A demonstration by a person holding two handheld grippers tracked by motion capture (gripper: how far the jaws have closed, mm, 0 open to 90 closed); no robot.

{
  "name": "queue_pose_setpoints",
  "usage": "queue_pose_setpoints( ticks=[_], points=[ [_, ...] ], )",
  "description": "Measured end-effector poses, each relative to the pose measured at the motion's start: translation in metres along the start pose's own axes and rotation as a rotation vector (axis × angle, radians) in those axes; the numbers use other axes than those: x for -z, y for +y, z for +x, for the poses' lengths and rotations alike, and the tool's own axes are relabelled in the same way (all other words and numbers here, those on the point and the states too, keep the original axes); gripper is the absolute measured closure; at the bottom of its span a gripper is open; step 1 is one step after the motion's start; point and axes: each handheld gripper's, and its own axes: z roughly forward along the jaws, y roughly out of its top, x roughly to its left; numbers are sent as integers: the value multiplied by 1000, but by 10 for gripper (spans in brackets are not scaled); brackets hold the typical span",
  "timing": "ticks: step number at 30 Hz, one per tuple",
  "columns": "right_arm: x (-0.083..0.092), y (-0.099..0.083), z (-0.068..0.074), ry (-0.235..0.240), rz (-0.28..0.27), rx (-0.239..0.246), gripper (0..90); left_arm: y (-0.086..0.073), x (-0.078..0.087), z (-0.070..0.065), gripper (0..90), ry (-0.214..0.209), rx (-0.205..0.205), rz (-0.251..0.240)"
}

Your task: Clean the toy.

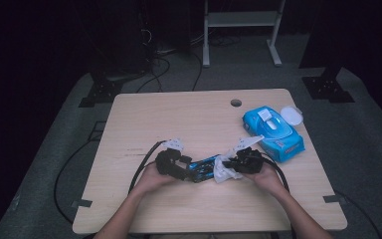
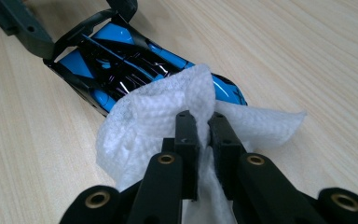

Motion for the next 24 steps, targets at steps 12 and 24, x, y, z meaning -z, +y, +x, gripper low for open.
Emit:
queue_pose_setpoints(
  ticks=[12,24],
  points=[
    [0,-3,3,-6,-12,31,841,-4,-9,2,243,-22,92,29],
    [1,-8,11,-55,-41,103,857,-4,-10,0,240,-11,121,38]
  ],
)
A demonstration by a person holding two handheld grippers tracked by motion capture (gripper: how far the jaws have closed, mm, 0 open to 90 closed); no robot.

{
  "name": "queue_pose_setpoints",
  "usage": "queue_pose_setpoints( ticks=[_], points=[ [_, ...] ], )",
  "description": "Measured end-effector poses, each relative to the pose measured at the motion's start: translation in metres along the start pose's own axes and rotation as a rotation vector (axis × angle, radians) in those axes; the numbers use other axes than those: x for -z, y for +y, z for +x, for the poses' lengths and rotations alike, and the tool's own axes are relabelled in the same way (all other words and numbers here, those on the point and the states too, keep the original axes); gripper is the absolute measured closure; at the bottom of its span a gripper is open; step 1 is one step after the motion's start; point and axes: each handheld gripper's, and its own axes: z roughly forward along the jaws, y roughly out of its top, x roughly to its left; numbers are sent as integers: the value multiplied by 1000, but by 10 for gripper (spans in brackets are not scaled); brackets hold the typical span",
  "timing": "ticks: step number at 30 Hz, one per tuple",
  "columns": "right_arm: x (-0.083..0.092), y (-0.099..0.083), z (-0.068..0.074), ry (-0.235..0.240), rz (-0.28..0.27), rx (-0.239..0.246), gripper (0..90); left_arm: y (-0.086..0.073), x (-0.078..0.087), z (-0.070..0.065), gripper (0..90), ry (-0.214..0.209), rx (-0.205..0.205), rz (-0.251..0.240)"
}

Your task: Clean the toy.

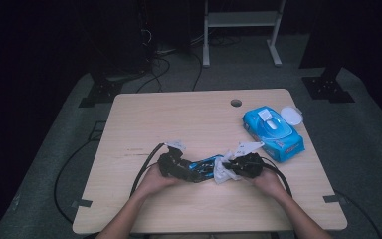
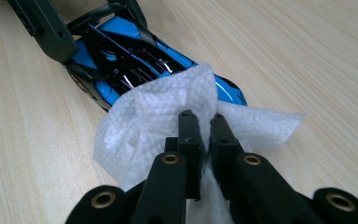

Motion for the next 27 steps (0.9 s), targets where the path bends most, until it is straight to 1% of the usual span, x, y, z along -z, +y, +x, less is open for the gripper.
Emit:
queue_pose_setpoints(
  ticks=[7,9,12,14,15,16,18,19,20,21,22,23,25,27],
  points=[
    [2,-3,4,-8,-13,21,857,3,1,-11,244,55,-73,10],
    [3,-4,5,-14,-16,29,858,3,1,-13,243,69,-104,13],
    [4,-5,7,-21,-21,36,858,3,1,-17,239,92,-129,9],
    [5,-6,9,-26,-26,45,859,2,-1,-20,233,109,-132,0],
    [5,-6,10,-29,-24,47,859,1,-1,-21,229,117,-143,6],
    [5,-6,11,-33,-24,52,859,1,-4,-23,223,139,-157,26],
    [6,-7,12,-41,-24,60,860,-1,-10,-24,217,166,-167,66],
    [6,-8,12,-37,-18,56,860,-1,-10,-25,217,170,-178,64],
    [7,-9,11,-32,-17,55,860,-1,-9,-24,217,159,-159,58],
    [8,-11,12,-37,-19,60,860,0,-8,-21,218,143,-148,60],
    [8,-12,14,-49,-16,65,861,0,-7,-20,218,125,-128,51],
    [8,-13,15,-56,-15,74,860,-1,-6,-17,219,109,-117,44],
    [8,-14,13,-40,-8,61,860,-1,-4,-14,221,87,-99,34],
    [9,-15,10,-23,2,43,859,-1,-4,-14,222,83,-100,44]
  ],
)
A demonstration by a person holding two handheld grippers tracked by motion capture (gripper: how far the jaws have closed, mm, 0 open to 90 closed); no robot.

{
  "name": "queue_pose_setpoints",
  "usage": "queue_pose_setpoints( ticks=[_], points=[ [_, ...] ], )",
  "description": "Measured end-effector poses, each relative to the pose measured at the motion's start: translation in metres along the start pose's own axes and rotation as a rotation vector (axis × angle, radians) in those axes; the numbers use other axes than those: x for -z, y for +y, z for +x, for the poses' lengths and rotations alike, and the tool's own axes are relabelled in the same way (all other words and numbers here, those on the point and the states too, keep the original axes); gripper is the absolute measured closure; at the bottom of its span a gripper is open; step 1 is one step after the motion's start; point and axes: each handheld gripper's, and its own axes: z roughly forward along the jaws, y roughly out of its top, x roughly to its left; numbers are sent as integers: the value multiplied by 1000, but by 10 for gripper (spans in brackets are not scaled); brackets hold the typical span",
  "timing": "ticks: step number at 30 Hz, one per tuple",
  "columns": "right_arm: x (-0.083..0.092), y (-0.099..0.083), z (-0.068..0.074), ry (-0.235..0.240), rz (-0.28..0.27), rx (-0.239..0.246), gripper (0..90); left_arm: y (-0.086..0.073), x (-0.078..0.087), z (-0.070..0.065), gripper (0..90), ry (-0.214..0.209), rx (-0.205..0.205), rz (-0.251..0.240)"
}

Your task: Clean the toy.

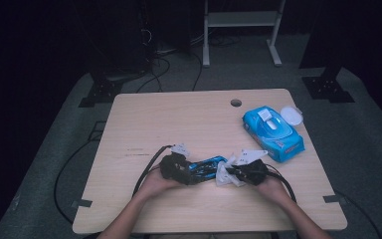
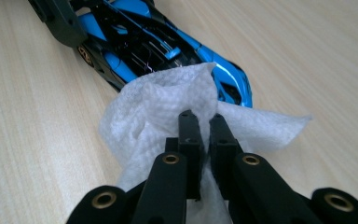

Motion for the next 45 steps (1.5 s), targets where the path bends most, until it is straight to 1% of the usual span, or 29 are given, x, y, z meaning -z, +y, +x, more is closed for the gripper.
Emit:
queue_pose_setpoints(
  ticks=[3,5,6,8,9,10,13,14,16,17,19,20,22,23,24,25,26,27,28,30,31,32,33,36,38,40,41,42,45],
  points=[
    [0,1,-2,14,10,-13,857,0,0,1,221,-7,6,-2],
    [1,4,-4,21,21,-11,857,0,1,2,222,-14,10,-2],
    [2,6,-6,25,13,-13,856,0,1,2,221,-16,14,-3],
    [5,10,-12,42,-7,-40,853,0,1,3,220,-21,16,-2],
    [5,13,-14,51,-9,-52,853,0,1,3,218,-24,20,2],
    [4,15,-16,60,-6,-51,853,1,2,3,217,-28,26,3],
    [1,19,-19,64,2,-52,850,0,7,5,211,-44,47,-2],
    [-1,19,-19,66,1,-51,851,0,10,6,211,-42,53,-8],
    [-3,18,-18,70,17,-48,850,-1,15,7,227,-56,75,-9],
    [-5,18,-17,71,25,-44,847,-2,16,7,246,-58,81,1],
    [-6,16,-17,71,27,-46,845,-1,18,8,250,-56,103,23],
    [-6,16,-17,71,24,-51,845,-1,19,8,252,-54,113,28],
    [-4,15,-18,70,13,-62,844,-1,21,10,255,-64,140,38],
    [-4,15,-19,69,8,-64,842,-2,23,12,262,-95,155,32],
    [-3,15,-19,66,7,-63,842,-3,27,14,311,-105,177,17],
    [-3,15,-19,66,7,-63,842,-3,27,14,317,-105,177,17],
    [-2,15,-19,64,7,-66,842,-3,29,15,317,-110,191,2],
    [-2,15,-19,62,7,-66,842,-3,31,16,355,-106,194,-7],
    [-2,15,-20,65,6,-67,842,-3,31,16,382,-96,195,1],
    [-3,15,-20,64,5,-67,842,-3,29,17,391,-89,208,19],
    [-4,15,-20,67,5,-68,842,-3,27,17,419,-78,210,21],
    [-4,15,-20,67,8,-69,842,-3,26,17,429,-82,219,16],
    [-4,15,-20,66,10,-64,842,-2,26,17,448,-79,218,15],
    [-5,14,-21,70,11,-74,842,-2,25,15,467,-80,218,14],
    [-6,13,-21,72,17,-76,842,-1,26,13,474,-68,194,19],
    [-7,13,-20,72,23,-74,842,-1,27,12,491,-64,181,17],
    [-7,13,-21,75,22,-76,842,-2,29,12,527,-55,163,6],
    [-7,13,-21,72,23,-75,840,-2,30,10,572,-39,143,6],
    [-3,13,-25,69,20,-84,835,-2,29,9,573,-32,134,-1]
  ],
)
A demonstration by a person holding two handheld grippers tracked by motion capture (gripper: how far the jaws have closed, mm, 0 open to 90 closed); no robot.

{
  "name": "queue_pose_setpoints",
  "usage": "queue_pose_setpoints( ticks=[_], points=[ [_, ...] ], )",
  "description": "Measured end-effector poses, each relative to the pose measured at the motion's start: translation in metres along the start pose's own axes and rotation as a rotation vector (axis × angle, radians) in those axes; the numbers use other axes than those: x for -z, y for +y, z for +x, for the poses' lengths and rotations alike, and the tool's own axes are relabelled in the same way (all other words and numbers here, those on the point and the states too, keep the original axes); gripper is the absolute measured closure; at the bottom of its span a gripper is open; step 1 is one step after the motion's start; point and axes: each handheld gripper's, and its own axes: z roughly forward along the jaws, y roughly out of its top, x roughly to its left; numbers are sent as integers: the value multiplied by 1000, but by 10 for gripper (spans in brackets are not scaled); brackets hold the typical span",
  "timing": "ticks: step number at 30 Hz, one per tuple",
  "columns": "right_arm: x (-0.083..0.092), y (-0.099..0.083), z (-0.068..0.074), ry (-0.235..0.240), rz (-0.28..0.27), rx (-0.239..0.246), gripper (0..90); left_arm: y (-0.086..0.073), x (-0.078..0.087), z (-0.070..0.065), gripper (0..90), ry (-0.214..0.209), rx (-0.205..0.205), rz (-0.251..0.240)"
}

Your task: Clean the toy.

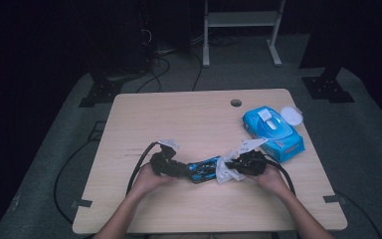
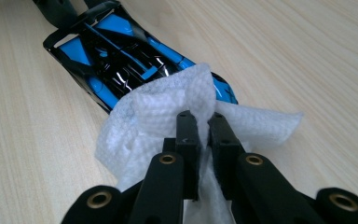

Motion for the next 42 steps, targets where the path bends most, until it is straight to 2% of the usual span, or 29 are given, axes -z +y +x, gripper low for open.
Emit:
queue_pose_setpoints(
  ticks=[4,7,8,11,15,17,19,23,26,31,36,38,42],
  points=[
    [3,-2,-8,-6,-2,-41,822,0,-1,-3,575,16,-26,-15],
    [1,-4,-15,15,1,-73,822,0,-1,-7,577,35,-51,-23],
    [1,-5,-18,19,-2,-84,819,-1,-1,-8,582,42,-71,-31],
    [2,-9,-27,47,-17,-135,808,-4,0,-12,586,62,-96,-55],
    [3,-7,-37,100,9,-174,684,-7,0,-19,584,100,-159,-81],
    [2,-6,-41,153,-8,-188,631,-10,0,-24,584,121,-197,-97],
    [-1,-6,-43,165,9,-197,562,-11,0,-27,584,140,-216,-103],
    [-4,-3,-50,210,25,-227,515,-14,0,-32,584,170,-261,-112],
    [-9,-2,-51,254,23,-232,490,-15,0,-35,583,180,-267,-126],
    [-15,-3,-54,309,5,-263,453,-18,0,-39,582,206,-312,-135],
    [-21,-4,-55,379,-12,-297,469,-21,0,-43,582,226,-334,-146],
    [-21,-4,-55,385,-16,-298,479,-21,0,-42,581,221,-329,-152],
    [-19,-4,-53,373,-23,-268,498,-21,-1,-44,559,231,-333,-160]
  ],
)
